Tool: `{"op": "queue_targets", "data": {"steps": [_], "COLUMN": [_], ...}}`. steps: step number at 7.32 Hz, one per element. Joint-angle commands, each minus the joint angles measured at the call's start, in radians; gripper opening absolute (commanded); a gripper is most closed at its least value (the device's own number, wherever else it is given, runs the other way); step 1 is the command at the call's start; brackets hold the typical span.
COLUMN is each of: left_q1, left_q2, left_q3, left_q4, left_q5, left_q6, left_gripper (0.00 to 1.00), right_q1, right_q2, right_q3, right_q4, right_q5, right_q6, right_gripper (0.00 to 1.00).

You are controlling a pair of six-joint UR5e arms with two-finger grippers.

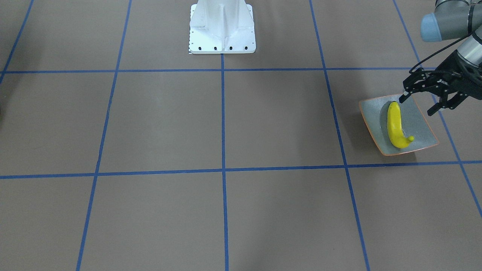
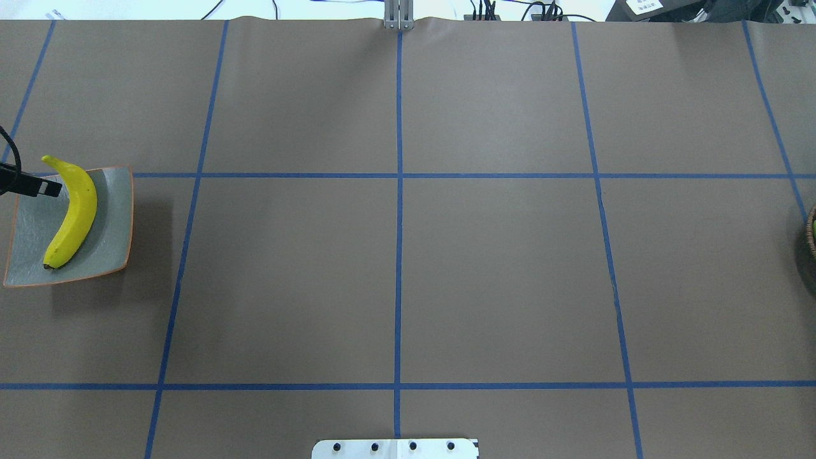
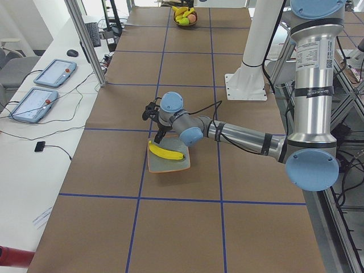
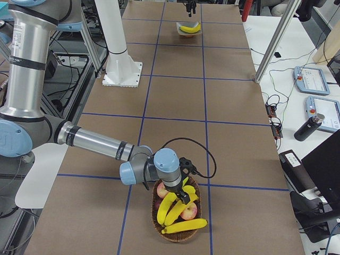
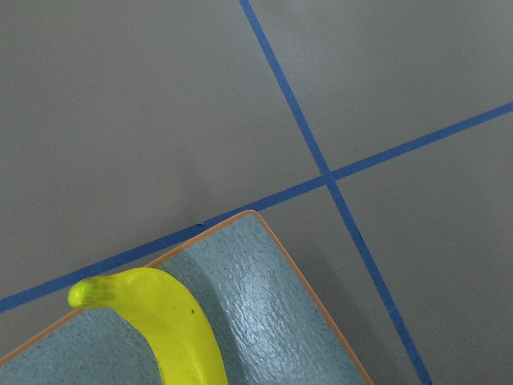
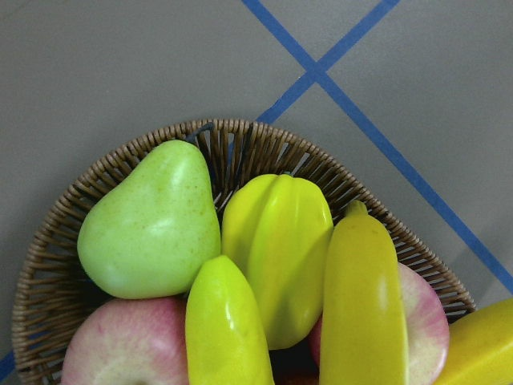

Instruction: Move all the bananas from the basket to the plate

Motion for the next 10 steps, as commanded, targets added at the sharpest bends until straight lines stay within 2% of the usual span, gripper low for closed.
{"op": "queue_targets", "data": {"steps": [1, 4, 10], "left_q1": [0.0, 0.001, 0.001], "left_q2": [0.001, -0.001, -0.012], "left_q3": [-0.003, 0.001, 0.01], "left_q4": [-0.001, 0.001, 0.001], "left_q5": [0.0, 0.0, 0.0], "left_q6": [0.0, -0.002, -0.008], "left_gripper": [1.0, 1.0, 1.0], "right_q1": [-0.039, -0.076, -0.073], "right_q2": [-0.021, -0.042, -0.039], "right_q3": [-0.002, -0.004, 0.024], "right_q4": [0.052, 0.097, 0.086], "right_q5": [-0.006, -0.073, -0.058], "right_q6": [0.069, 0.075, 0.07], "right_gripper": [1.0, 0.95, 0.86]}}
